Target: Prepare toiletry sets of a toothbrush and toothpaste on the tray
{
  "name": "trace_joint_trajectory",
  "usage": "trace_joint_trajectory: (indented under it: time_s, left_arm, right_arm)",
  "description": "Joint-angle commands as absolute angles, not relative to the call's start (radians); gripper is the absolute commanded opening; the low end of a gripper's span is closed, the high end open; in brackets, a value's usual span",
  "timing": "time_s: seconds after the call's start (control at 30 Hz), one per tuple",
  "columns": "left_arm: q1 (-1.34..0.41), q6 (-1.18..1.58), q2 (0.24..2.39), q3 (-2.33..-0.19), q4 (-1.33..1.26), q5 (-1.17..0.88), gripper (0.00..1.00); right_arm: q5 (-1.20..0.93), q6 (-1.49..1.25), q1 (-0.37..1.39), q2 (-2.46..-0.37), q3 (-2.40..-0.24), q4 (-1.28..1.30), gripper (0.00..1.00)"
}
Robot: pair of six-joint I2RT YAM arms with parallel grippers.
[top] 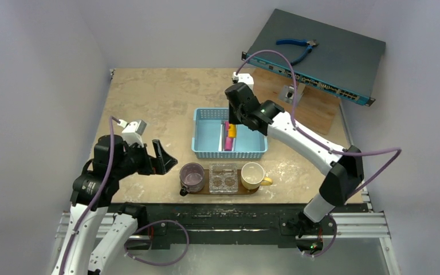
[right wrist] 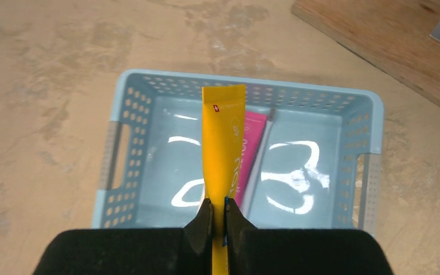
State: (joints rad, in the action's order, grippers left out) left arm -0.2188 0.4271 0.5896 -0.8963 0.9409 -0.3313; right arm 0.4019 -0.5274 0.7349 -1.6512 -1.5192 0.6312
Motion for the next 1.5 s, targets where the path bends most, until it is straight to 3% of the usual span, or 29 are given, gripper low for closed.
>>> trace_joint_trajectory:
  time_s: [0.0, 0.47, 0.83, 1.2, 1.47]
  left_arm:
    - [-0.224, 0.446, 0.579, -0.976, 0.861, -0.494, 1.0]
    - [-0.224, 0.685, 0.576, -0.897, 0.521, -0.92, 1.0]
    - [-0.224, 0.993, 0.555, -0.811, 0.117, -1.037, 1.0]
    - [-0.231, 1.251, 0.575, -0.735, -0.273, -1.053, 0.87]
    - [-0.239, 1.401, 0.603, -0.69, -0.469, -1.04, 0.71]
  right_arm:
    - [0.398, -0.508, 0.814, -1.536, -1.517, 0.565, 0.0]
    - [-0.063, -0.637, 0.877, -1.218, -1.274, 0.141, 0.0]
    - [-0.187, -0.815, 0.949, -1.137, -1.153, -0.212, 0.0]
    - [-0.169, -0.864, 1.04, -1.168, -1.148, -0.356, 0.0]
    - [-0.14, -0.866, 1.068, -1.201, -1.155, -0.409, 0.0]
